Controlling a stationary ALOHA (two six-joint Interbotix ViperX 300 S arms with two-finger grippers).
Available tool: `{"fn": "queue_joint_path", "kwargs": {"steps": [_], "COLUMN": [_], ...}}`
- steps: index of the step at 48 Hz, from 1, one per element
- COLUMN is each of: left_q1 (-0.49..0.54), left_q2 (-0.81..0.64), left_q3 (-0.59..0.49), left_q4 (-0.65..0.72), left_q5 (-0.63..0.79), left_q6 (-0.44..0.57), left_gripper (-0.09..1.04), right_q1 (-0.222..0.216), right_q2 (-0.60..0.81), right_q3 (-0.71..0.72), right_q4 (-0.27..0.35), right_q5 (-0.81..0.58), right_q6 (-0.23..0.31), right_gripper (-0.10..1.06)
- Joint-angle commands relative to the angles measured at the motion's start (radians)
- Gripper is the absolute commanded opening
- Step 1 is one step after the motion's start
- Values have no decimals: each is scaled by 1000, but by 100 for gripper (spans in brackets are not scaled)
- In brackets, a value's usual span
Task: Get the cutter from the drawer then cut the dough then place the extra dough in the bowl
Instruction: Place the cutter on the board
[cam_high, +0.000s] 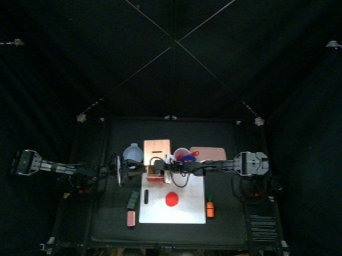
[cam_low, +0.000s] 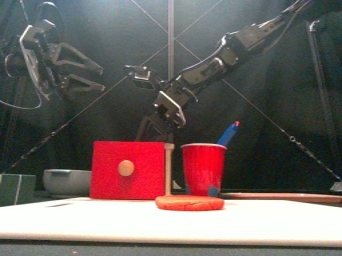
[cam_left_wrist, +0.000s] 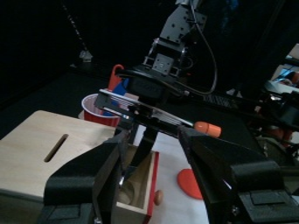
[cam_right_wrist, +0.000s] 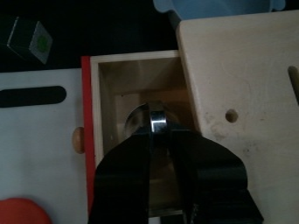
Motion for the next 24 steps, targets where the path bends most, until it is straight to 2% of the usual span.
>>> {"fn": "queue_joint_path", "kwargs": {"steps": [1,24], "left_q1": [6,44], "left_q2": [-2,-2], "left_q3": [-11,-3], "left_q4": [-8,-34], "left_q5": [-8,-6], "left_q6": [2,2], "left_gripper": [86,86], "right_q1": [11,28], "right_q2": [-78,-258], "right_q3": [-23,28], "right_q4": [-17,-98], "right_q5": [8,26], "right_q6": [2,9], "right_gripper": [53,53]}}
